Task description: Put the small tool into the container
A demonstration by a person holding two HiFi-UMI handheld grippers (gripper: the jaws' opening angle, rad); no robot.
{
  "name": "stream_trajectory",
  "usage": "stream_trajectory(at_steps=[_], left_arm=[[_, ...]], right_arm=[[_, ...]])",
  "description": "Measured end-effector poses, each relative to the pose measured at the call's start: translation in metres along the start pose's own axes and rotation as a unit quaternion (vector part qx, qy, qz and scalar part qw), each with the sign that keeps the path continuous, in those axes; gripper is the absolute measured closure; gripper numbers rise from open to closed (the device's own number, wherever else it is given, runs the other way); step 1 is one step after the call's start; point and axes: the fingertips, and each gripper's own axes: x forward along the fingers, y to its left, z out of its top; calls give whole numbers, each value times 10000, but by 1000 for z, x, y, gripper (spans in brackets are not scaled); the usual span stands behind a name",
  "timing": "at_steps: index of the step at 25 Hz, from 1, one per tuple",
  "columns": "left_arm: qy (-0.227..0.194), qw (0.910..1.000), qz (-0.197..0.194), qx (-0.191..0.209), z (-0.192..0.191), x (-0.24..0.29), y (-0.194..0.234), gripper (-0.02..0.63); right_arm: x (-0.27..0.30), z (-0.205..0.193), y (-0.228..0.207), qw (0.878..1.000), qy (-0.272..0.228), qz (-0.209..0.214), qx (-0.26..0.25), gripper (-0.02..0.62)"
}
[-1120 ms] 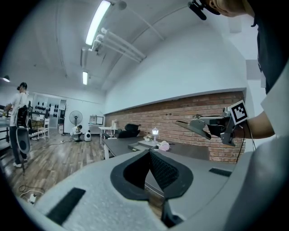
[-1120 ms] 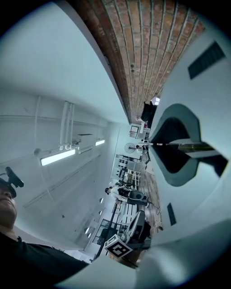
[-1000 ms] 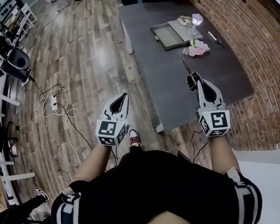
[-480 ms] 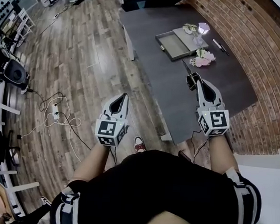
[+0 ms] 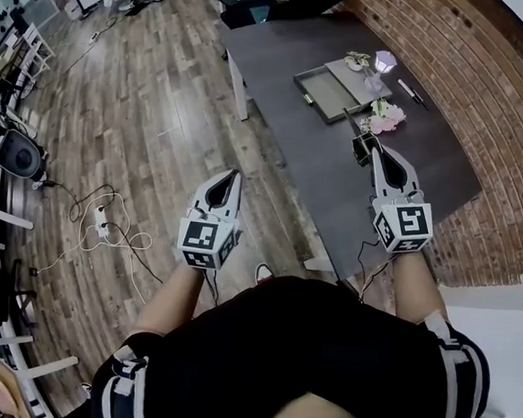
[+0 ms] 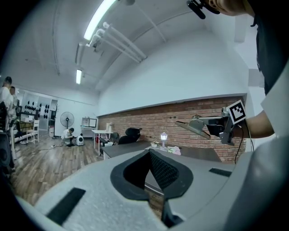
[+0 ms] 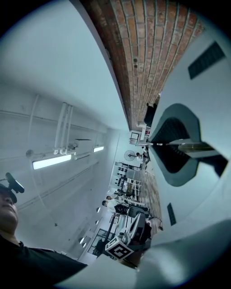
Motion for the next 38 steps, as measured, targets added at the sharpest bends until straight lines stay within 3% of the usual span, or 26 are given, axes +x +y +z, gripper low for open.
stream_trajectory(at_steps=[8,21,32,38], left_arm=[[-59,9997,-235,66,8,12,18,597],[15,10000,-80,44,4,19,34,597],[-231,9994,-106,235,30,56,50,597],[-195,9991,-312,203,36,95,49,597]], right_arm=[[13,7,6,9996,-13,-204,188,592],[43,1,6,9991,-118,-76,393,592],[81,2,-26,9989,-244,-235,312,592],[104,5,-47,9990,-274,-265,240,592]])
